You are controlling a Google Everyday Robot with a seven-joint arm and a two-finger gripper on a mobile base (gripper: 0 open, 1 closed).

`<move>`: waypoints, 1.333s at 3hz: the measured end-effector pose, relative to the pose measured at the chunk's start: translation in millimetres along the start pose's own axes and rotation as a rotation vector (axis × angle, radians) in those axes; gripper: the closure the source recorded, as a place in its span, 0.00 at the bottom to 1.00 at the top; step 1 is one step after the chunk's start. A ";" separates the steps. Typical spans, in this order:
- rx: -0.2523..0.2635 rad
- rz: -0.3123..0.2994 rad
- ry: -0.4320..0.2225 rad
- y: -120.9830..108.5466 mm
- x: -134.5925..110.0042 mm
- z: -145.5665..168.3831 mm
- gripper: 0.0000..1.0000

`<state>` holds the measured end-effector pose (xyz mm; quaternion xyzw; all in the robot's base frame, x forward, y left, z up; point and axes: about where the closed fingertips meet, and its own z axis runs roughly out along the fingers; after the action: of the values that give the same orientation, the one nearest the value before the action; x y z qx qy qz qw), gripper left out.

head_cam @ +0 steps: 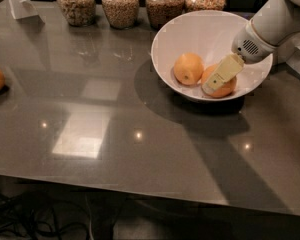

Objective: Pick orange from white bowl

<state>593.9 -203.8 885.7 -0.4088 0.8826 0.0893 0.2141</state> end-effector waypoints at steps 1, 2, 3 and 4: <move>-0.031 0.011 0.018 3.0 4.5 15.5 0.09; -0.037 0.007 0.024 2.8 5.5 22.9 0.26; -0.017 -0.019 0.024 1.1 6.1 29.3 0.49; -0.012 -0.026 0.022 1.2 5.2 27.2 0.72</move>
Offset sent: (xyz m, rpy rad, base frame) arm 0.0046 0.0059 -0.0339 0.0016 0.0528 0.0164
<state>598.3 -197.5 859.1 -0.4227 0.8789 0.0871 0.2031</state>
